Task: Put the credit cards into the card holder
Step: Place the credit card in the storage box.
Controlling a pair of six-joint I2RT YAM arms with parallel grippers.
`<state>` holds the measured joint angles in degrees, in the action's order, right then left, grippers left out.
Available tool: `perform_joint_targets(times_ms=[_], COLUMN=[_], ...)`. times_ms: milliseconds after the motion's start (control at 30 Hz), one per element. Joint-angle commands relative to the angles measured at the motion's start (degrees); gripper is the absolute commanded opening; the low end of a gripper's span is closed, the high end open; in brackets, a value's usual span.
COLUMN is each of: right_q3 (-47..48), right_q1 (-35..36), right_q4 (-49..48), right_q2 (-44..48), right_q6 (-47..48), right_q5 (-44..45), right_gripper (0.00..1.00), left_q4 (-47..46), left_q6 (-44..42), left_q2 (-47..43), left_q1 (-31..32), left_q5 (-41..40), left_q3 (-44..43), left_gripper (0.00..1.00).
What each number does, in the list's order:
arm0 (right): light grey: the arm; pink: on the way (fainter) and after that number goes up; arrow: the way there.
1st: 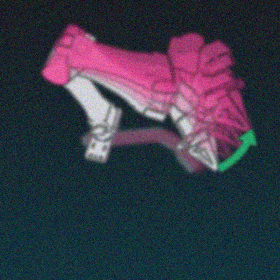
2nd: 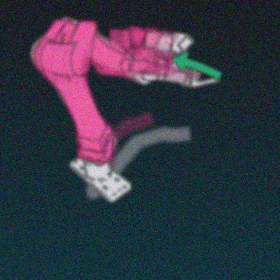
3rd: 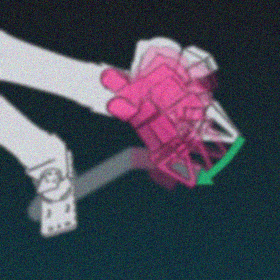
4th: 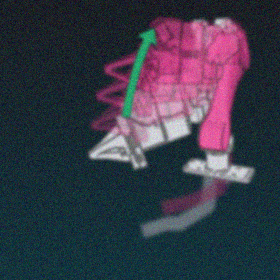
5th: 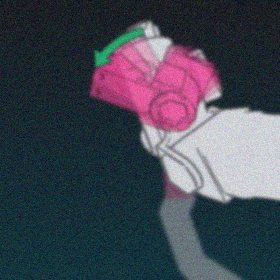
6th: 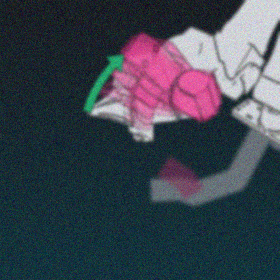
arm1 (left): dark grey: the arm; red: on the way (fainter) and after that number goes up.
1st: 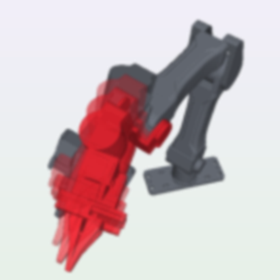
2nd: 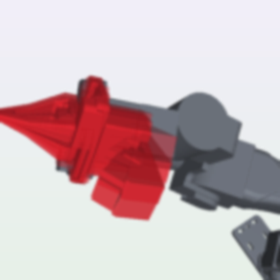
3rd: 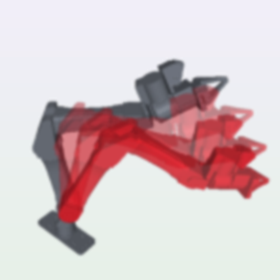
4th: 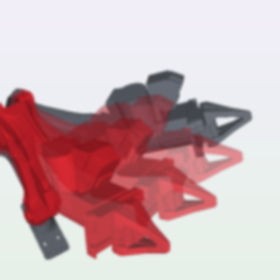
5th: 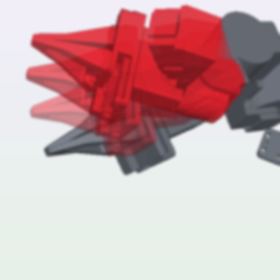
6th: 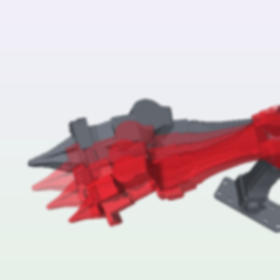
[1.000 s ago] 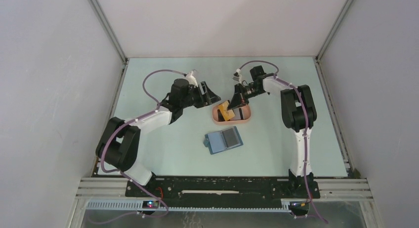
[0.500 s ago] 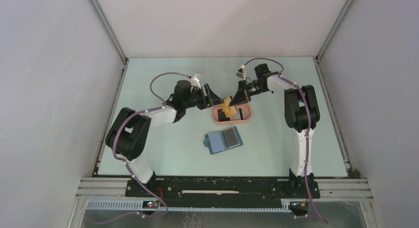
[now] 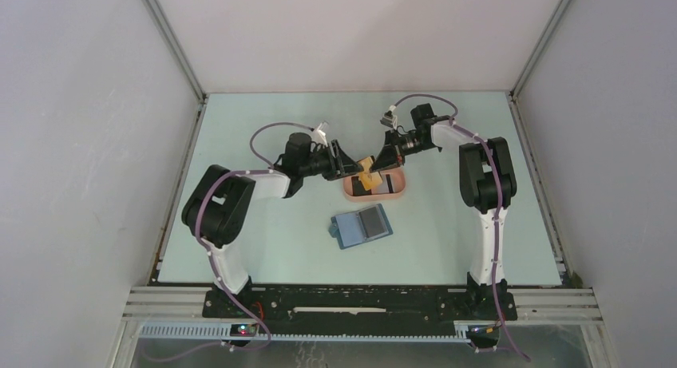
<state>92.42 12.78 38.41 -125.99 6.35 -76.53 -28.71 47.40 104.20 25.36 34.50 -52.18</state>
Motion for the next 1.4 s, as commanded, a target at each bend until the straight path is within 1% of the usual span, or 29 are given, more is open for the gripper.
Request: perform_joint_targets(times_ms=[0,167,233,333,367,400,433,467,667,833,1067,1367], right_q3=[2.5,3.0,3.3,3.6,3.7,3.7,3.9,3.9,4.9,5.4,6.1,6.6], right_q1=[-0.2,-0.1,-0.1,0.0,0.0,0.0,-0.1,-0.1,-0.2,-0.2,-0.6,-1.1], right_q4=[2.1,2.9,3.7,4.2,4.5,4.6,4.9,5.2,7.5,8.1,8.8,9.6], right_q2=[1.7,1.0,0.8,0.6,0.6,0.6,0.7,0.6,0.1,-0.6,-1.5,-2.7], right_q6=[2.0,2.4,2.7,3.2,3.4,3.6,3.8,4.1,6.2,6.5,6.7,6.8], right_q5=[-2.7,-3.3,-3.3,-3.3,-3.2,-3.1,-2.9,-2.9,-2.7,-2.1,-2.5,-3.2], right_gripper=[0.0,0.0,0.0,0.0,0.0,0.01,0.02,0.04,0.17,0.23,0.27,0.27], left_q4=[-6.8,-10.9,-12.3,-13.2,-13.2,-13.3,-13.3,-13.3,-12.5,-12.1,-11.7,-10.8], left_q6=[2.6,4.6,5.3,5.5,5.3,5.1,4.6,4.1,1.0,0.7,0.7,1.2], left_q2=[1.5,3.2,3.9,4.6,4.8,5.0,5.0,5.1,5.7,6.7,7.9,8.9], left_q1=[-0.3,-0.2,-0.1,0.0,0.0,-0.1,-0.1,-0.1,-0.4,-0.8,-1.4,-2.3], left_q5=[4.3,6.8,7.8,8.9,9.3,9.5,9.8,10.1,10.9,10.9,10.7,9.8], left_q3=[-1.2,-1.8,-2.1,-2.4,-2.3,-2.3,-2.1,-2.0,-1.3,-1.7,-2.0,-2.1], left_gripper=[0.5,0.43,0.37,0.22,0.14,0.08,0.03,0.01,0.0,0.0,0.0,0.0])
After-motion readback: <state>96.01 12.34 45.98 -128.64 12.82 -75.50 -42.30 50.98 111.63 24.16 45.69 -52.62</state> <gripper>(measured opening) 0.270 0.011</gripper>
